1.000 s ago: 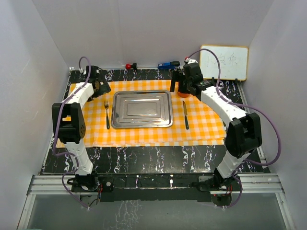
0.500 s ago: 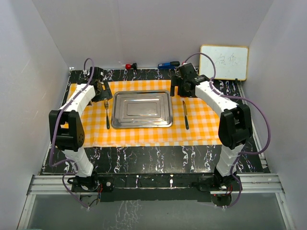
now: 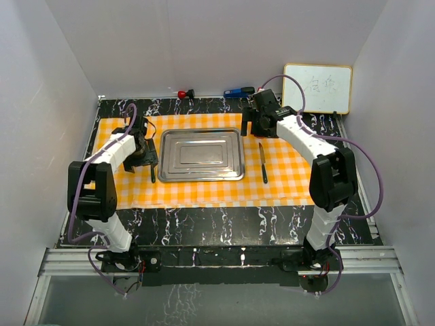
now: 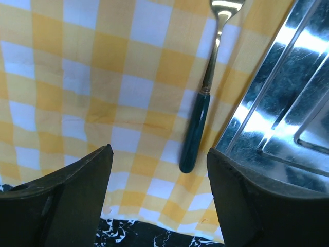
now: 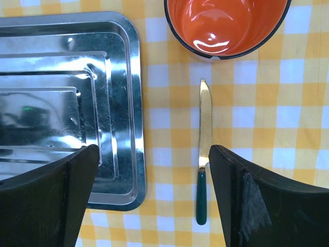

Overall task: Set the dinner table for one person
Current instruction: Adjust the plate on the napkin.

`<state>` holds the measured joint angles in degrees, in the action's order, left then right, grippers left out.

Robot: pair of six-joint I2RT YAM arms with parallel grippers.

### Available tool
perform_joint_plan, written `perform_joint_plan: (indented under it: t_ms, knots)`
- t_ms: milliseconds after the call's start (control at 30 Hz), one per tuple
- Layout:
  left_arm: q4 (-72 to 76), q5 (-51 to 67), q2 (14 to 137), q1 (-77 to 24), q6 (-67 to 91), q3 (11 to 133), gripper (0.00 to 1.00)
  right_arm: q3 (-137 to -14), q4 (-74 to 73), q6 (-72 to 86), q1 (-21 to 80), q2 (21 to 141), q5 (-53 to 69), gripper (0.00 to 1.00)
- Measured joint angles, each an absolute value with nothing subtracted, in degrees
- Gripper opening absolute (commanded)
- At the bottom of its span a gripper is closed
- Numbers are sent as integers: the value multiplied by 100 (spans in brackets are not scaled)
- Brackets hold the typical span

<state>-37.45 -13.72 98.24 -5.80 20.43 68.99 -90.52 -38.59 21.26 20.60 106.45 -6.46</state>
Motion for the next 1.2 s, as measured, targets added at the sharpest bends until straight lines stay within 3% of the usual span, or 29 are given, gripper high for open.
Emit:
perform_joint_plan:
  t_ms: [300, 600, 733, 867, 1100, 1200]
  knots:
    - [-3312, -1219, 10112, -580, 1955, 6899, 70, -8853, -3592, 2314, 2062, 10604, -412, 84]
    - [-3413, -1481, 10383, -580, 1992, 6888, 62, -8447, -3566, 2438, 2062, 10053, -519, 75]
    - [-3415, -1420, 10014, -580, 2016, 6801, 65, -8447, -3544, 2456, 2062, 9880, -604, 74]
    - [-3437, -1361, 9242, -554, 2064, 6814, 59, -8416, -3564, 2471, 2062, 9880, -607, 71]
    - [-3964, -1562, 9572, -534, 2279, 6681, 57, -8372, -3607, 2434, 2062, 9883, -609, 44]
    - [-4294, -1588, 9655, -523, 2362, 6512, 55, -8344, -3649, 2394, 2062, 9885, -709, 20]
